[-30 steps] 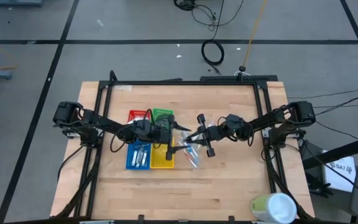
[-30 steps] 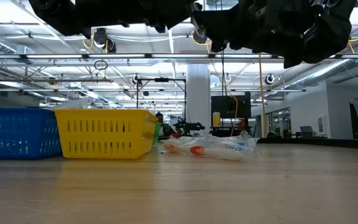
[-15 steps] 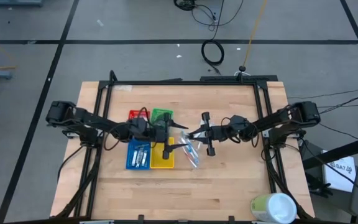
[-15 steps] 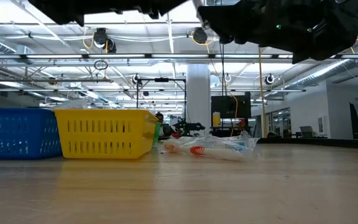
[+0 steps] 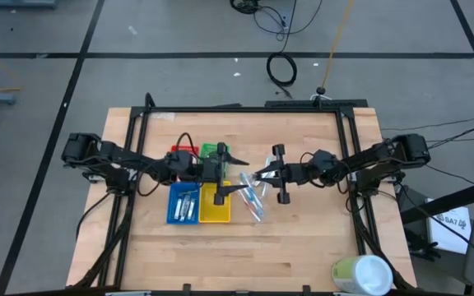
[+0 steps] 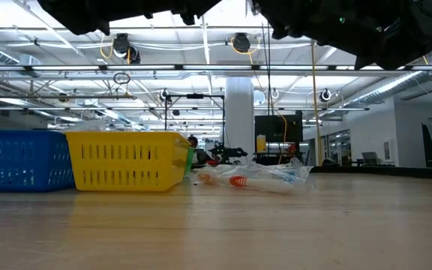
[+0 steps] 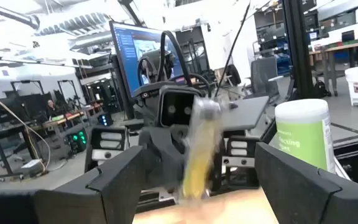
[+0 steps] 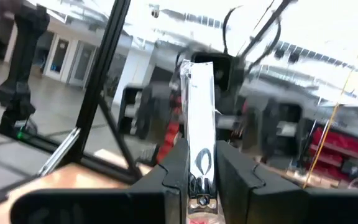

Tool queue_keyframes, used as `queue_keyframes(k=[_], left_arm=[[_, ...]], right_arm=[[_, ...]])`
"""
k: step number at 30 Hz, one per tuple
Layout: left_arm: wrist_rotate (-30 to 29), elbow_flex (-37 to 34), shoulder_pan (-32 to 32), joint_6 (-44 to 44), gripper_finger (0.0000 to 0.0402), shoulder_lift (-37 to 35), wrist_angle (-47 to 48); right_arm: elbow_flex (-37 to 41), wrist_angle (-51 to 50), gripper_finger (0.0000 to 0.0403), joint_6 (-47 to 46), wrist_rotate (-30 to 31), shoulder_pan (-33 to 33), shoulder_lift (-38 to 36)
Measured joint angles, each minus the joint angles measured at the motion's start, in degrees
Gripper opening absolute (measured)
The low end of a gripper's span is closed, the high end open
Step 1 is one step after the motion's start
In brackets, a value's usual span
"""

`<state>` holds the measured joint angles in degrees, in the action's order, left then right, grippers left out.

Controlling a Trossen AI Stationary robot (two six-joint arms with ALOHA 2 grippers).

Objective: Pick & Place Travel size toiletries
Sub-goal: Put the silver nail cutter into the blue bin

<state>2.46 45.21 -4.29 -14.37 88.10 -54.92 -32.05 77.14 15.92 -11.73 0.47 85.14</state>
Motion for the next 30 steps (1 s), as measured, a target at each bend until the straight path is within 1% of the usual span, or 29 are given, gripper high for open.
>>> queue_keyframes(k=[7, 10, 16, 22, 26, 28, 30], left_arm=[[0.01, 0.09, 0.00, 1.35, 0.0294, 0.09, -1.59], [0.08, 1.01, 0.00, 1.51, 0.0294, 1.77, -2.29], [0.90, 5.14, -0.09, 1.37, 0.0294, 5.78, -2.40], [1.01, 5.66, -0.09, -0.72, 0.0294, 5.85, -2.56], [1.02, 5.66, -0.11, -0.04, 0.0293, 5.89, -2.40], [1.01, 5.66, -0.07, 0.13, 0.0285, 5.89, -2.40], [1.01, 5.66, -0.07, 0.13, 0.0264, 5.89, -2.37]], right_arm=[[-0.07, 0.68, 0.0044, 0.20, -0.02, 0.00, 0.00], [-0.07, 0.66, 0.0044, 0.20, -0.02, 0.00, 0.00], [-0.07, 0.23, 0.0044, 0.03, -0.06, 0.00, 0.00], [-0.07, -0.68, 0.0044, -0.40, -0.09, 0.09, 0.00], [-0.07, -0.67, 0.0044, -0.13, -0.09, 0.04, 0.00], [-0.07, -0.67, 0.0044, -0.04, -0.09, 0.02, 0.00], [-0.07, -0.64, 0.0044, -0.04, -0.09, 0.02, 0.00]])
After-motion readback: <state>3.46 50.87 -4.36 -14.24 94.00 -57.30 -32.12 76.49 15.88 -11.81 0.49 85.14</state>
